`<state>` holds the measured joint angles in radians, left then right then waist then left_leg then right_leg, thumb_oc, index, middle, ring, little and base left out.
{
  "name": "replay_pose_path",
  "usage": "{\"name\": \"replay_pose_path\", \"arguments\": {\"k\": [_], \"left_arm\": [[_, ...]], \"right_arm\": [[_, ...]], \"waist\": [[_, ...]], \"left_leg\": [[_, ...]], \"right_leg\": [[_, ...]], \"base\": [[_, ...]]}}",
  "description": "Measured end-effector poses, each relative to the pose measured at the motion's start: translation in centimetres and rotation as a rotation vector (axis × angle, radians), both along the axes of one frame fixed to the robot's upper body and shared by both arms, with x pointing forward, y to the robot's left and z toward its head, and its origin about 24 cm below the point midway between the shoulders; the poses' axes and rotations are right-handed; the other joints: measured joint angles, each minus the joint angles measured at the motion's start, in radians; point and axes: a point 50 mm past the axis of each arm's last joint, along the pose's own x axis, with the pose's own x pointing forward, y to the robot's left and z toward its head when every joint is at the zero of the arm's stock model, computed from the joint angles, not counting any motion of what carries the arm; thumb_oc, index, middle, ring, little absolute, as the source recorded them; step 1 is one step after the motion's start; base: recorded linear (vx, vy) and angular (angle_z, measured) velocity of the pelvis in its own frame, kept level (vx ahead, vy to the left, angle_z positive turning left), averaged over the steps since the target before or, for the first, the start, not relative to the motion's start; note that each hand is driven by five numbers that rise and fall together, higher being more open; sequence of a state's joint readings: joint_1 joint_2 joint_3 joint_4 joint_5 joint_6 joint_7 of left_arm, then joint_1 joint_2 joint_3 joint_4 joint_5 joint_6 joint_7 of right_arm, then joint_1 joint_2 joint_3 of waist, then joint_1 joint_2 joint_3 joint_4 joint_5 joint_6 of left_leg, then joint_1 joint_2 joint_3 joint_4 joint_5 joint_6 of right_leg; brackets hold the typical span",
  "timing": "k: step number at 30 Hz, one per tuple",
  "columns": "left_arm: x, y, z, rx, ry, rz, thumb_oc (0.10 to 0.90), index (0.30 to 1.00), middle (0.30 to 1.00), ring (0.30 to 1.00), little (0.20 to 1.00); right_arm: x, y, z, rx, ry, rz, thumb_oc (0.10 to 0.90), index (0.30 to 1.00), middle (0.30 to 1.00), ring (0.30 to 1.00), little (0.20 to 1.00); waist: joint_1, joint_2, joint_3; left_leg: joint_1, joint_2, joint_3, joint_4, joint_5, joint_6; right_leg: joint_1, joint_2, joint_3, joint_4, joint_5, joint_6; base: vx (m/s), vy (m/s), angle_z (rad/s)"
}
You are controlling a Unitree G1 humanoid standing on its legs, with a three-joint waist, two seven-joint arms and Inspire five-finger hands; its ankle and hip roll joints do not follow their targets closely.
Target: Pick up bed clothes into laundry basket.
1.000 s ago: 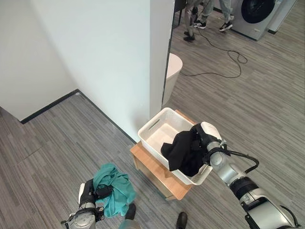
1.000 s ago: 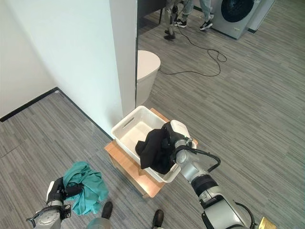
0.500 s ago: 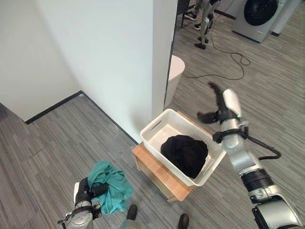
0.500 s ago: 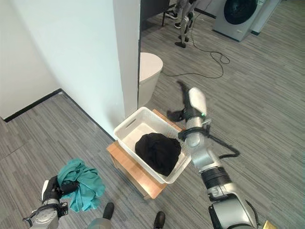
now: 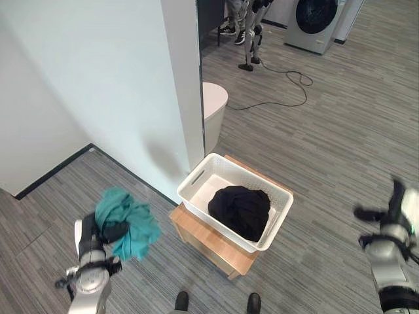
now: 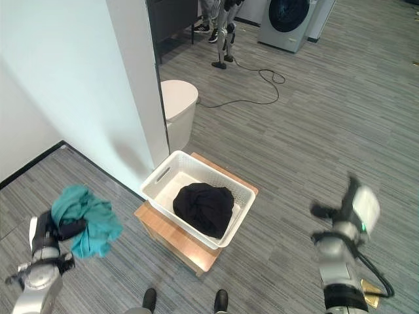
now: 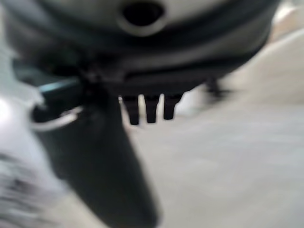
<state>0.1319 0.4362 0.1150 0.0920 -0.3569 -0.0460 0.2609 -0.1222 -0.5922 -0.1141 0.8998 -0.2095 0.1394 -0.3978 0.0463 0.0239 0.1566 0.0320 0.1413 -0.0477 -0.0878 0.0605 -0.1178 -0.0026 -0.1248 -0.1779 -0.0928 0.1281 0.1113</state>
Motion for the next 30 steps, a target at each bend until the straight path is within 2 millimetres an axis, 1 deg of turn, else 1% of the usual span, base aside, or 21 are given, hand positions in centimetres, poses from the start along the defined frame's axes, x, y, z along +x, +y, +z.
{"name": "replay_pose_path", "arguments": {"k": [1,2,3,4,6,7,8,9,10,12,14,15,17,19,21,22,23,24,26,27,30], "left_arm": [[0.4,-0.1,0.5,-0.007,-0.024,-0.026,0.400,0.300,0.300,0.300,0.300],[1.7,-0.9,1.6,-0.010,-0.065,-0.071,0.400,0.300,0.300,0.300,0.300],[2.4,-1.5,2.2,-0.008,-0.089,-0.100,0.400,0.300,0.300,0.300,0.300],[3.7,-2.7,3.0,-0.017,-0.129,-0.155,0.400,0.300,0.300,0.300,0.300],[5.1,-4.6,3.9,-0.017,-0.159,-0.235,0.400,0.300,0.300,0.300,0.300],[6.0,-6.4,4.6,-0.013,-0.183,-0.309,0.400,0.300,0.300,0.300,0.300],[6.1,-7.0,4.9,-0.010,-0.195,-0.349,0.400,0.300,0.300,0.300,0.300],[6.1,-7.6,5.3,-0.010,-0.210,-0.376,0.400,0.300,0.300,0.300,0.300],[6.1,-8.9,6.0,-0.014,-0.240,-0.432,0.400,0.300,0.300,0.300,0.300],[6.1,-10.3,6.6,-0.021,-0.267,-0.508,0.400,0.300,0.300,0.300,0.300],[6.2,-10.8,6.7,-0.025,-0.273,-0.532,0.400,0.300,0.300,0.300,0.300],[6.5,-11.3,7.0,-0.020,-0.276,-0.560,0.400,0.300,0.300,0.300,0.300],[6.8,-11.9,7.4,-0.015,-0.284,-0.590,0.400,0.300,0.300,0.300,0.300],[7.3,-12.5,7.5,-0.010,-0.286,-0.596,0.400,0.300,0.300,0.300,0.300],[8.4,-12.7,6.8,0.082,-0.246,-0.583,0.400,0.300,0.300,0.300,0.300],[9.4,-12.6,5.7,0.162,-0.179,-0.563,0.400,0.300,0.300,0.300,0.300],[9.7,-12.4,5.2,0.199,-0.152,-0.552,0.400,0.300,0.300,0.300,0.300],[10.0,-12.2,2.9,0.273,-0.048,-0.517,0.400,0.300,0.300,0.300,0.300],[9.8,-12.3,1.0,0.311,0.038,-0.514,0.400,0.300,0.300,0.300,0.300],[9.6,-12.2,-0.6,0.348,0.113,-0.514,0.400,0.300,0.300,0.300,0.300],[9.1,-12.5,-2.6,0.402,0.204,-0.520,0.400,0.300,0.300,0.300,0.300]], "right_arm": [[-0.9,0.2,-1.1,0.028,0.065,-0.007,0.800,0.900,0.900,0.900,0.900],[-2.6,0.8,-3.2,0.051,0.204,0.017,0.800,0.900,0.900,0.900,0.900],[-3.4,1.3,-4.2,0.076,0.271,0.033,0.800,0.900,0.900,0.900,0.900],[-4.5,2.3,-5.6,0.110,0.366,0.065,0.800,0.900,0.900,0.900,0.900],[-6.1,3.8,-7.5,0.121,0.517,0.152,0.800,0.900,0.900,0.900,0.900],[-7.0,5.3,-8.8,0.155,0.617,0.223,0.800,0.900,0.900,0.900,0.900],[-7.2,6.0,-9.3,0.191,0.641,0.236,0.800,0.900,0.900,0.900,0.900],[-8.1,6.7,-9.9,0.221,0.672,0.246,0.800,0.900,0.900,0.900,0.900],[-9.2,8.2,-10.8,0.259,0.702,0.276,0.800,0.900,0.900,0.900,0.900],[-11.0,9.7,-11.8,0.325,0.743,0.283,0.800,0.900,0.900,0.900,0.900],[-11.5,10.6,-12.2,0.362,0.745,0.277,0.800,0.900,0.900,0.900,0.900],[-12.5,11.3,-12.6,0.396,0.764,0.269,0.800,0.900,0.900,0.900,0.900],[-13.6,11.6,-12.9,0.416,0.779,0.253,0.800,0.900,0.900,0.900,0.900],[-13.8,11.5,-12.8,0.438,0.750,0.213,0.800,0.900,0.900,0.900,0.900],[-13.3,11.4,-12.7,0.451,0.693,0.181,0.800,0.900,0.900,0.900,0.900],[-12.8,11.4,-12.6,0.446,0.665,0.184,0.800,0.900,0.900,0.900,0.900],[-12.5,11.5,-12.6,0.448,0.651,0.187,0.800,0.900,0.900,0.900,0.900],[-11.6,11.8,-12.4,0.437,0.607,0.212,0.800,0.900,0.900,0.900,0.900],[-11.0,12.0,-12.3,0.438,0.578,0.228,0.800,0.900,0.900,0.900,0.900],[-10.5,12.1,-12.2,0.430,0.556,0.234,0.800,0.900,0.900,0.900,0.900],[-10.5,12.0,-12.1,0.413,0.547,0.230,0.800,0.900,0.900,0.900,0.900]], "waist": [[-0.007,0.004,-0.002],[-0.016,0.006,-0.003],[-0.017,0.006,-0.003],[-0.028,0.005,-0.003],[-0.048,0.004,-0.002],[-0.050,0.002,-0.002],[-0.058,0.003,-0.002],[-0.072,0.005,-0.003],[-0.092,0.005,-0.003],[-0.107,0.007,-0.004],[-0.114,0.010,-0.006],[-0.126,0.012,-0.005],[-0.146,0.014,-0.005],[-0.145,0.019,-0.006],[-0.169,0.031,-0.013],[-0.182,0.037,-0.017],[-0.185,0.040,-0.019],[-0.216,0.049,-0.025],[-0.230,0.052,-0.026],[-0.233,0.053,-0.026],[-0.246,0.053,-0.025]], "left_leg": [[0.001,-0.001,0.006,0.000,0.000,0.001],[0.008,-0.001,0.020,0.000,-0.001,0.001],[0.011,0.000,0.023,0.000,-0.001,0.001],[0.017,0.000,0.030,0.000,-0.001,0.001],[0.024,0.001,0.038,0.000,-0.001,0.000],[0.030,0.003,0.038,0.000,-0.003,-0.002],[0.033,0.003,0.041,0.000,-0.005,-0.002],[0.033,0.003,0.045,0.000,-0.007,0.000],[0.034,0.003,0.044,0.000,-0.007,0.000],[0.036,0.004,0.049,0.000,-0.009,-0.001],[0.037,0.003,0.049,0.000,-0.009,-0.001],[0.036,0.003,0.054,0.000,-0.010,-0.001],[0.037,0.003,0.056,0.000,-0.011,-0.001],[0.038,0.003,0.061,0.000,-0.016,0.008],[0.040,0.003,0.078,0.000,-0.018,0.008],[0.045,0.003,0.090,0.000,-0.017,0.007],[0.046,0.004,0.092,0.000,-0.018,0.006],[0.047,0.004,0.098,-0.001,-0.021,0.003],[0.048,0.007,0.112,0.000,-0.023,0.004],[0.046,0.010,0.124,0.000,-0.025,0.003],[0.035,0.013,0.125,0.000,-0.025,0.003]], "right_leg": [[-0.004,0.000,0.007,0.000,0.001,0.000],[-0.006,0.000,0.021,0.000,0.005,0.000],[-0.004,0.000,0.022,0.000,0.005,0.000],[-0.001,0.000,0.025,0.000,0.006,0.000],[0.003,0.001,0.032,-0.007,0.003,0.004],[0.009,0.003,0.032,-0.006,0.003,0.004],[0.008,0.003,0.039,-0.006,0.003,0.004],[0.004,0.003,0.045,-0.007,0.003,0.004],[0.005,0.004,0.045,-0.007,0.003,0.004],[0.005,0.005,0.047,-0.007,0.003,0.004],[0.005,0.004,0.047,-0.007,0.003,0.004],[0.002,0.004,0.049,-0.007,0.003,0.004],[0.001,0.004,0.052,-0.007,0.003,0.004],[0.000,0.004,0.055,-0.007,0.003,0.004],[-0.008,0.005,0.070,-0.007,0.004,0.003],[-0.010,0.006,0.077,-0.007,0.005,0.003],[-0.010,0.006,0.078,-0.007,0.005,0.003],[-0.015,0.008,0.084,-0.007,0.006,0.003],[-0.022,0.012,0.097,-0.007,0.006,0.003],[-0.031,0.015,0.103,-0.007,0.008,-0.001],[-0.043,0.019,0.103,-0.007,0.009,-0.001]], "base": [[-0.04,-0.009,-0.26],[-0.02,-0.009,-0.25],[-0.02,-0.025,-0.21],[0.00,-0.031,-0.10],[0.00,-0.036,-0.09],[0.00,-0.026,-0.10],[0.00,-0.017,-0.12],[-0.01,-0.013,-0.11],[0.00,-0.004,-0.09],[0.00,-0.004,-0.02],[0.00,-0.007,-0.03],[0.01,-0.008,-0.05],[0.01,0.000,-0.03],[0.02,-0.002,-0.11],[0.03,-0.001,-0.22],[0.02,-0.003,-0.15],[0.03,-0.008,-0.23],[0.03,-0.005,-0.15],[0.02,-0.005,-0.23],[0.01,-0.008,-0.23],[0.01,-0.004,-0.04]]}}
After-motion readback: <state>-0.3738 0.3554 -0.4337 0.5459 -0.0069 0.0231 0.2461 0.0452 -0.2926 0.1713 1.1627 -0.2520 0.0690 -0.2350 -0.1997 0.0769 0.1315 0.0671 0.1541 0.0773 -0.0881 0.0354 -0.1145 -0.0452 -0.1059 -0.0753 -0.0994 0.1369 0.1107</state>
